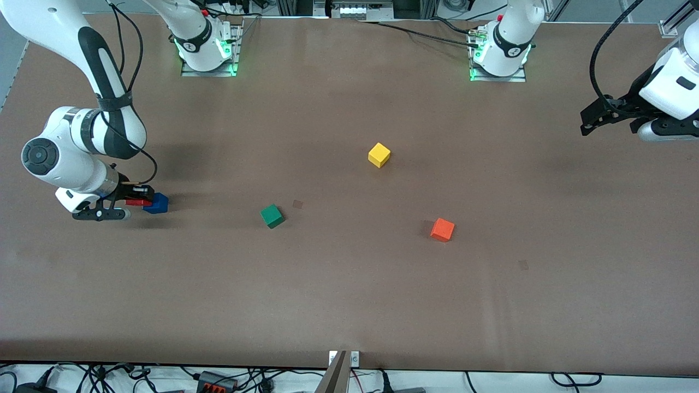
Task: Pass red block to right arm, stack on blue
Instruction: 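Lower the red cube onto the blue cube with the right gripper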
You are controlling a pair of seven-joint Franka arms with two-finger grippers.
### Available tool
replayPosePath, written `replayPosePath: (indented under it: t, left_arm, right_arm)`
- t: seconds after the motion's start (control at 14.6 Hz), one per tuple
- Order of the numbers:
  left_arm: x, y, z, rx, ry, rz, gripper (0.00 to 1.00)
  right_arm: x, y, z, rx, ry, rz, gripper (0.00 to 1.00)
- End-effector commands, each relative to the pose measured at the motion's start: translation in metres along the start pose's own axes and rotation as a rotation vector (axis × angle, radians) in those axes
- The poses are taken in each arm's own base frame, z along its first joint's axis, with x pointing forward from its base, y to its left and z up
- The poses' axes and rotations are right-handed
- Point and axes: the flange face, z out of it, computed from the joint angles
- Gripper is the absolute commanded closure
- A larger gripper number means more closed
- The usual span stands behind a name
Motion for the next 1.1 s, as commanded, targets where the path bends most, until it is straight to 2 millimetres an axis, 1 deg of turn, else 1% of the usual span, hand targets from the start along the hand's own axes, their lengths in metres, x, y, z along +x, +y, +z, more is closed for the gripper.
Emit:
replayPosePath:
  t: [0.0,0.07,0.14,0.48,0.69,0.96,1.03]
  left_arm:
    - [0.003,-0.009,-0.005,0.024,-0.015,0.013,0.00]
    - [0.003,-0.008,-0.005,0.026,-0.016,0.014,0.00]
    - [0.003,-0.004,-0.006,0.026,-0.012,0.020,0.00]
    - [0.003,0.000,-0.007,0.022,-0.008,0.029,0.00]
    - [0.004,0.014,-0.010,0.016,-0.002,0.040,0.00]
    - [0.005,0.013,-0.008,0.011,-0.004,0.037,0.00]
    - [0.005,0.016,-0.009,0.011,-0.004,0.042,0.00]
  right_arm:
    - [-0.001,-0.006,0.000,0.015,0.017,0.018,1.00]
    - [-0.001,-0.010,0.000,0.017,0.019,0.012,1.00]
    - [0.000,-0.010,0.000,0.018,0.021,0.014,1.00]
    - [0.000,-0.011,0.004,0.018,0.018,0.013,1.00]
    - [-0.001,-0.012,0.006,0.029,0.014,0.021,1.00]
    - [0.000,-0.014,0.006,0.032,0.015,0.020,1.00]
    - [0.000,-0.014,0.006,0.031,0.015,0.019,1.00]
